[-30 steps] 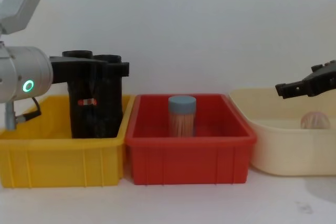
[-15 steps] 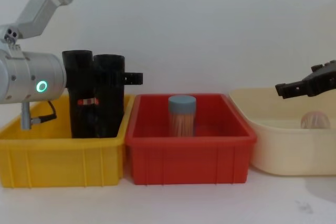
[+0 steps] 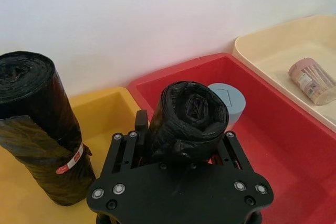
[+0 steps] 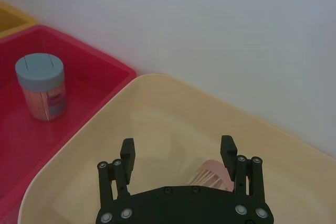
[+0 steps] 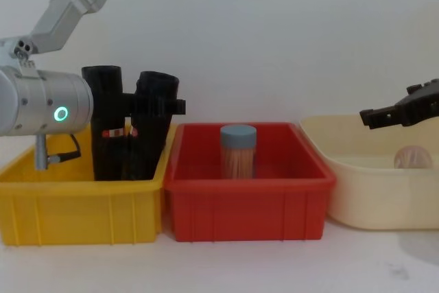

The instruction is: Pick up the garbage bag with the one hand and transfer it to the other hand.

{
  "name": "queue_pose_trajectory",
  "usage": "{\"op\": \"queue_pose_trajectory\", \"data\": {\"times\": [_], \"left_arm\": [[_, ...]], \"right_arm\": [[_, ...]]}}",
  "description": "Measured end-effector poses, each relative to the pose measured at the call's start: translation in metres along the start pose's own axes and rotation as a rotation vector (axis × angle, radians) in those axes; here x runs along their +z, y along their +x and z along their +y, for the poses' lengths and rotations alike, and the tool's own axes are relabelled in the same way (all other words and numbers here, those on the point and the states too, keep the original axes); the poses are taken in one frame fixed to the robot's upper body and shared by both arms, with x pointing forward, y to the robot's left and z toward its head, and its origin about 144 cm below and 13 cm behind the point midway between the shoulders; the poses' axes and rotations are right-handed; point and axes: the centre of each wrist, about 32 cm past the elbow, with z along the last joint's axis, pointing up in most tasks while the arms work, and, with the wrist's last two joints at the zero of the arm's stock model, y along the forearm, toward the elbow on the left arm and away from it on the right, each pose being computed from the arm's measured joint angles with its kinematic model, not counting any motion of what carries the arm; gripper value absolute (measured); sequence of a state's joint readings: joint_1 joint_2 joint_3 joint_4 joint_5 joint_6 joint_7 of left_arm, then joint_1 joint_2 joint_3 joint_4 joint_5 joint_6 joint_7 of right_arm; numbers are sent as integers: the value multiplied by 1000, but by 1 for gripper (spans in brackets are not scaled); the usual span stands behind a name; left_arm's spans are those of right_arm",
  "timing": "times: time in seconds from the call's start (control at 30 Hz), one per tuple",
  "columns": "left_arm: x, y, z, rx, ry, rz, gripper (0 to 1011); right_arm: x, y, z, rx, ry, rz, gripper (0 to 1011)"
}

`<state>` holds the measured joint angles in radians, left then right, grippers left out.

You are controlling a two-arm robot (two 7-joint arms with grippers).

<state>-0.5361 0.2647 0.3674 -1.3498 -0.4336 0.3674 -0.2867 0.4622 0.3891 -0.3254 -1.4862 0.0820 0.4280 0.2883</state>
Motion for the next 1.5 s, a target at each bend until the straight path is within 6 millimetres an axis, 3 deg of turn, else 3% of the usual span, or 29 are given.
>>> {"op": "queue_pose_trajectory", "data": {"times": [0.43, 1.0, 1.5], "left_arm": [[5, -1, 0, -7, -5, -12, 461], [54, -1, 19, 29, -107, -104, 363], [75, -5, 18, -57, -152, -91, 352]], "right_arm": [[0, 0, 0, 0, 0, 0, 1001], [0, 0, 0, 0, 0, 0, 1001], [0, 0, 0, 0, 0, 0, 1001]]}}
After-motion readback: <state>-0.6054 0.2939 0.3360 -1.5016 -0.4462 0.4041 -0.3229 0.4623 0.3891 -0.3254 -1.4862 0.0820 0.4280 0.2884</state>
